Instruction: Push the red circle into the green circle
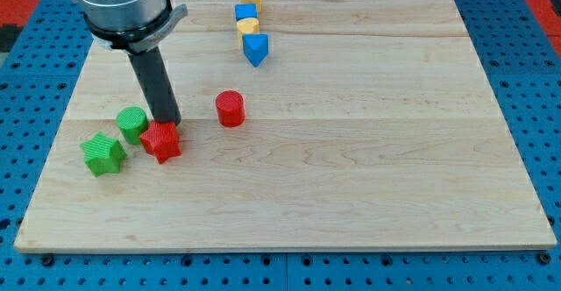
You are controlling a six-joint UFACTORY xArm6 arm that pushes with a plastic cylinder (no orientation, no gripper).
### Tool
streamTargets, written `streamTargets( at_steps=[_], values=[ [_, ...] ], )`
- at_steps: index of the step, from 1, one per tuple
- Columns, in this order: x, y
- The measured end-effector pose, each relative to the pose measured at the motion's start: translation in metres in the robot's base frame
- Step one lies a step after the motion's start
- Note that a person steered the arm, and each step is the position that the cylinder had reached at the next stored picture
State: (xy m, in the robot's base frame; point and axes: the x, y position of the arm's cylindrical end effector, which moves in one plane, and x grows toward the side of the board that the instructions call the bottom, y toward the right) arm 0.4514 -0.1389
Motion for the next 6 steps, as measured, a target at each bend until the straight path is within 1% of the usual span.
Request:
streamTargets(
  at_steps=[1, 2, 3, 4, 5, 6],
  values=[
    [0.020, 0.029],
    [0.029, -0.028],
    [0.032, 0.031],
    [0.009, 0.115],
    [-0.027, 0.083],
    [-0.029, -0.003]
  ],
)
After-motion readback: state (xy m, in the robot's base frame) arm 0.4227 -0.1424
